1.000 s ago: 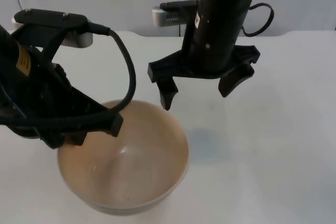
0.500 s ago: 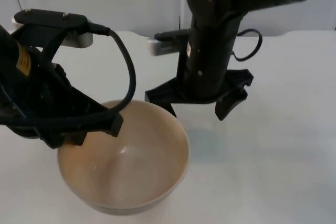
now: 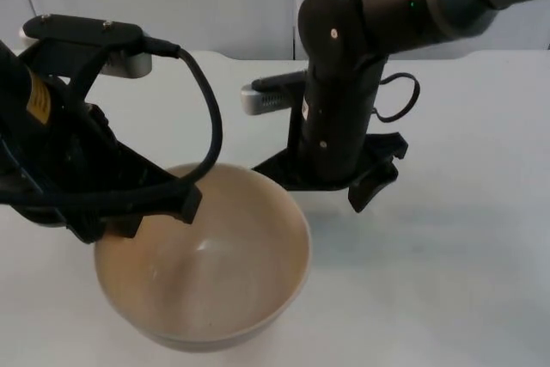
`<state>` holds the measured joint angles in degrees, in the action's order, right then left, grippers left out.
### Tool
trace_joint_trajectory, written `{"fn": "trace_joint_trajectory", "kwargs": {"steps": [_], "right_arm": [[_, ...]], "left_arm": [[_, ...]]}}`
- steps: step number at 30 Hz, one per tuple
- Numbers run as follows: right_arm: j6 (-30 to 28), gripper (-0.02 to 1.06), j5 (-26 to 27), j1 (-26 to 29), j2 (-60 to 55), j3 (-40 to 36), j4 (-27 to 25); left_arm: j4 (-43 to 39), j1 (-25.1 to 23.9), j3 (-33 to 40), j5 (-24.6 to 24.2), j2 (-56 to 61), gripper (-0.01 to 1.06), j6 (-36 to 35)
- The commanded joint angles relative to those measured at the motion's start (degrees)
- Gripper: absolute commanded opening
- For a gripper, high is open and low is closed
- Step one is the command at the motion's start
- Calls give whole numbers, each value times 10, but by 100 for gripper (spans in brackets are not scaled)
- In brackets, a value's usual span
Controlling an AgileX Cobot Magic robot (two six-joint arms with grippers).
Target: Pick up the bowl with the left hand and pour the coffee beans from the cup into the bowl with the right hand.
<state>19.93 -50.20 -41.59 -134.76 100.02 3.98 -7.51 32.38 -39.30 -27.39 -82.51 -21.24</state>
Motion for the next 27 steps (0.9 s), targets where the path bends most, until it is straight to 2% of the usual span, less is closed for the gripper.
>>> {"fn": "trace_joint_trajectory", "kwargs": {"steps": [1,27], "right_arm": [[2,86,12,-3,-3,2,7],[2,81,21,-3,-17,2,20]], "left_arm": [[6,5,2,9,2,0,-2],[10,5,2,12,2,0,-2]]}}
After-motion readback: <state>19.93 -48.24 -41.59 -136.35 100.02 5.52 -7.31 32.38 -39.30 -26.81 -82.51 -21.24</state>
